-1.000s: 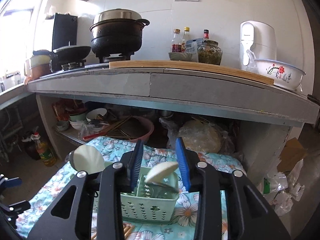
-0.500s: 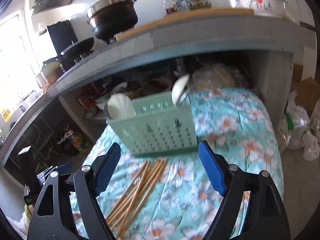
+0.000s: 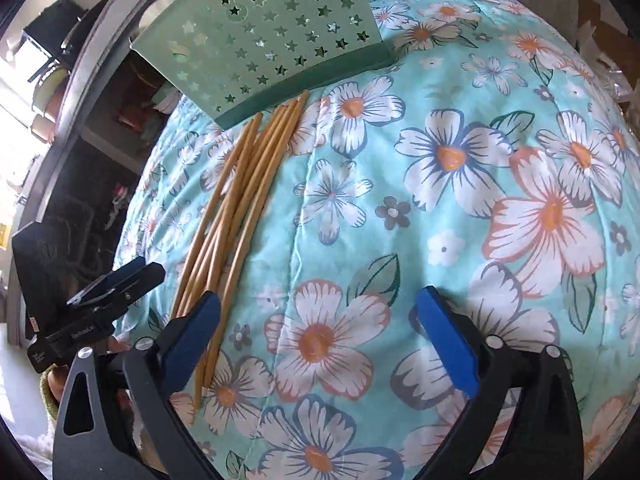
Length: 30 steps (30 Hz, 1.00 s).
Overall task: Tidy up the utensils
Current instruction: 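Move the left gripper down to the wooden chopsticks and grasp one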
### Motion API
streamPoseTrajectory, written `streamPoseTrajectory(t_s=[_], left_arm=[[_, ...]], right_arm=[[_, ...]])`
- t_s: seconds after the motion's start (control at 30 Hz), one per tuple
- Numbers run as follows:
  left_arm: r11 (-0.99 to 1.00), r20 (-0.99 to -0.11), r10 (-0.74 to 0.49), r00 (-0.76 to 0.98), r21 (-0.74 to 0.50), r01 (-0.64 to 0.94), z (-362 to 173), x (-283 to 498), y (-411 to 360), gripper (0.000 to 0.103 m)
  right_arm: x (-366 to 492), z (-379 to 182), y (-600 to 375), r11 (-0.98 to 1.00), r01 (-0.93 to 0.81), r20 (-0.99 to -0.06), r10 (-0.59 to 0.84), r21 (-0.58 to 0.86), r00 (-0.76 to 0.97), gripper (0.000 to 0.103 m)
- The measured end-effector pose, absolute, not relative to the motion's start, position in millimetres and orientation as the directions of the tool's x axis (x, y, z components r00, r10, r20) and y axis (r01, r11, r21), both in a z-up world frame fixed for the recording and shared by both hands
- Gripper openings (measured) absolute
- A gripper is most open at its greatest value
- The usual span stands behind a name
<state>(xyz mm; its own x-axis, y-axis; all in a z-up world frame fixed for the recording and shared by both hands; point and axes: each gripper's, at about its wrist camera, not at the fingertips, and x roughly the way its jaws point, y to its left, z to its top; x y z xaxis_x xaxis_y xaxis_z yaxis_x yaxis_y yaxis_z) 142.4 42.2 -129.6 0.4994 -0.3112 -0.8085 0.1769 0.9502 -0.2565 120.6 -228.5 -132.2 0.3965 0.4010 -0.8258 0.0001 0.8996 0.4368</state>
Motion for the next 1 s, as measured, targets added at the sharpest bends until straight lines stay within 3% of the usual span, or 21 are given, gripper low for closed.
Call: streamPoseTrajectory(t_s=[0.3, 0.77, 1.0], left_arm=[[0.921, -0.768, -0.389, 0.509, -0.346, 0.181, -125.7, 136.8, 54.3, 0.095], [0.91, -0.769, -0.409, 0.491, -0.381, 0.163, -126.1, 144.9, 59.1, 0.095], [0.902, -0.767, -0.429, 0.478, -0.388, 0.187, -113.8, 144.1, 49.4, 0.095]], right_arm=[[109.9, -132.5, -228.2, 0.906, -0.01, -0.815, 0.384, 0.422, 0.434, 0.097], [102.5, -133.2, -255.0, 0.817, -0.001, -0.722, 0.509, 0.576, 0.469, 0.097], [99.2, -134.0, -243.6, 0.855, -0.052, -0.741, 0.476, 0.516, 0.473, 0.097]])
